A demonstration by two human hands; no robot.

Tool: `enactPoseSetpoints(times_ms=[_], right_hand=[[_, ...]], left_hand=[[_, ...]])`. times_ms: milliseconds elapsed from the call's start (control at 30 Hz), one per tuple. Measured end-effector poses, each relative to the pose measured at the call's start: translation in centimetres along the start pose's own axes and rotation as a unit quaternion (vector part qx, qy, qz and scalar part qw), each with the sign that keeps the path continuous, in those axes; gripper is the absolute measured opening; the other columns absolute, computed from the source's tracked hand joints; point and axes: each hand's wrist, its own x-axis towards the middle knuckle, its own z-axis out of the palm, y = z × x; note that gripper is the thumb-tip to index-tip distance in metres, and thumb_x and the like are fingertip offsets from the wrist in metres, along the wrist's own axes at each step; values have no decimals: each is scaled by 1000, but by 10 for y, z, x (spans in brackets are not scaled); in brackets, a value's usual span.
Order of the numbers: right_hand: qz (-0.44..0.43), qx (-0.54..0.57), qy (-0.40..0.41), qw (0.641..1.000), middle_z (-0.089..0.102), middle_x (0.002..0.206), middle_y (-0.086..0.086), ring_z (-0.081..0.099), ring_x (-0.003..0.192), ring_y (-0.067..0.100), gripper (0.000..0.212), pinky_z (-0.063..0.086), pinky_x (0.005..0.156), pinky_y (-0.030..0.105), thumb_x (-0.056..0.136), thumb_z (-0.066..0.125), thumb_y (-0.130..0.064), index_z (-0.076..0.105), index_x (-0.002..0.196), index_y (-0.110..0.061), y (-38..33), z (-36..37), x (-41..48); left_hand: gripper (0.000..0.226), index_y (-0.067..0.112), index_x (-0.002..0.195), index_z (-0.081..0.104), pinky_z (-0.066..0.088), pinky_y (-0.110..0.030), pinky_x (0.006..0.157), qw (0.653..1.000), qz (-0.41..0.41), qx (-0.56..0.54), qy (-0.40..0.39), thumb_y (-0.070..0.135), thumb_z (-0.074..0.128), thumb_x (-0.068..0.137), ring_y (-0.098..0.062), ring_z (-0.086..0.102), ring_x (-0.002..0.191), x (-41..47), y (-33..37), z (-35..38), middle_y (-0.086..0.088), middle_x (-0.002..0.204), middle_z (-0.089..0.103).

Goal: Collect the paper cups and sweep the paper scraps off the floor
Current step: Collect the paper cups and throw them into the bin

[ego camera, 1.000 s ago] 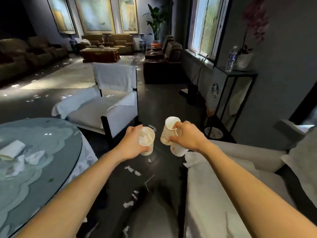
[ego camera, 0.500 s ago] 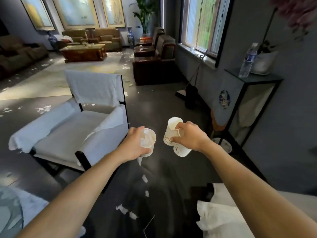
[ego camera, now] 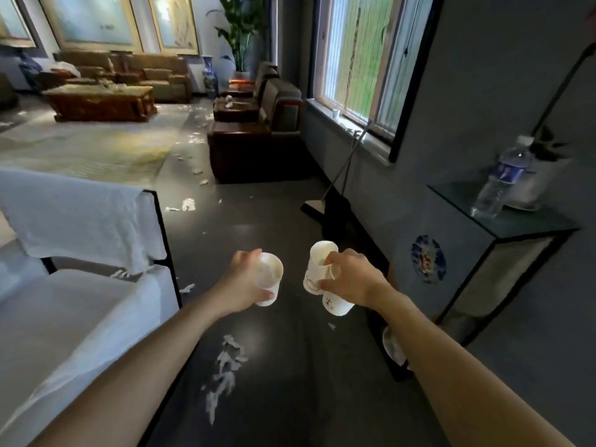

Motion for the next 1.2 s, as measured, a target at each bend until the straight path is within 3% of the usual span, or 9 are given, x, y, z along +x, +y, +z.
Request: enactPoseSetpoints(times_ms=[267,433,600,800,967,1200], right_hand=[[21,17,33,999,47,124,3,49,112,23,56,50,85,39,85,64,-45,47,133,-20,38,-49,224],[35,24,33,999,46,126,6,49,111,24,57,50,88,42,86,63,-43,45,134,-20,93,-66,376],[40,39,34,998,48,121,7,51,107,23,55,51,87,39,85,63,-43,47,131,-18,142,-100,538],[43,33,36,998,41,106,0,45,98,19,53,46,79,33,84,62,-46,49,128,-19,175,-134,696],[74,43,41,995,40,102,-2,49,95,20,46,47,76,32,84,60,-45,53,120,-17,221,-132,817],[180,96,60,977,43,100,-3,50,104,23,45,49,87,39,80,64,-46,54,117,-22,290,-128,985]], left_hand=[[96,19,148,20,30,-27,93,999,7,-19,-29,20,80,73,-25,35,128,247,15,-10,-9,142,20],[94,18,147,22,31,-26,91,998,29,34,-39,25,79,73,-27,37,127,406,21,10,-10,144,22],[93,17,146,22,32,-36,108,994,42,78,-58,31,77,73,-23,30,132,571,48,15,-7,146,26],[99,11,147,24,30,-22,97,996,45,44,-70,24,82,69,-23,34,130,737,61,6,-10,145,27],[97,9,147,24,31,-19,94,993,58,29,-102,18,82,70,-27,40,126,877,57,24,-14,141,27],[94,8,148,22,29,-15,92,978,91,22,-185,15,80,73,-23,38,125,1089,55,59,-12,140,25]])
